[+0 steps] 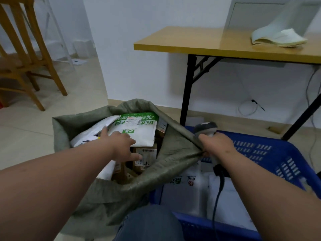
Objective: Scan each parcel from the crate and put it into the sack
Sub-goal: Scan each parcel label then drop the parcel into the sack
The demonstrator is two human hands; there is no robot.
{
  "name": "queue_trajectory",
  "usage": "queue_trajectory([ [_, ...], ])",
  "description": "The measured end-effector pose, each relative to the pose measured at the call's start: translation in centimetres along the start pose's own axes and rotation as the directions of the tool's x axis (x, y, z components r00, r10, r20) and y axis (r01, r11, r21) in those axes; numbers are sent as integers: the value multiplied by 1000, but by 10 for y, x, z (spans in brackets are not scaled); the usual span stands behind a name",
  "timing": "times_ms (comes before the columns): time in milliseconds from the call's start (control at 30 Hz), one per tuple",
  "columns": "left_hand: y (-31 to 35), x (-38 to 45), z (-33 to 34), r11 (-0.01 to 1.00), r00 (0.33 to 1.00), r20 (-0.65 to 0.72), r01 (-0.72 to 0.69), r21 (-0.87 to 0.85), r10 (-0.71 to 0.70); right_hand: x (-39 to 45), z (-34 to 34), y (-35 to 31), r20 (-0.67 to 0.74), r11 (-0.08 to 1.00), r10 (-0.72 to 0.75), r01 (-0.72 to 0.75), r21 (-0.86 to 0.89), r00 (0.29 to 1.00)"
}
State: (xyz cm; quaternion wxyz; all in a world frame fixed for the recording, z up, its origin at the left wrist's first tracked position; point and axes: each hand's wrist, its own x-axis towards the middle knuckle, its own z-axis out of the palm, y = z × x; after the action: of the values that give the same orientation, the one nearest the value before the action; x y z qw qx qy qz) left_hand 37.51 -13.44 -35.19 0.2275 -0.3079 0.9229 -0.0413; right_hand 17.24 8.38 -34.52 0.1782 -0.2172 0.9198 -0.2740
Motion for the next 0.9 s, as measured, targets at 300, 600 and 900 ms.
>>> queue_trajectory([
  [300,85,8,-50,926,983,-171,-119,-359,60,-2,-49,55,121,812,236,-264,521,964],
  [600,238,38,-64,776,941,-254,-330,-537,225,14,-66,159,118,698,384,-372,612,916],
  [900,326,114,34,789,929,186,-153,-595,320,53,-53,243,198,606,469,-476,638,861],
])
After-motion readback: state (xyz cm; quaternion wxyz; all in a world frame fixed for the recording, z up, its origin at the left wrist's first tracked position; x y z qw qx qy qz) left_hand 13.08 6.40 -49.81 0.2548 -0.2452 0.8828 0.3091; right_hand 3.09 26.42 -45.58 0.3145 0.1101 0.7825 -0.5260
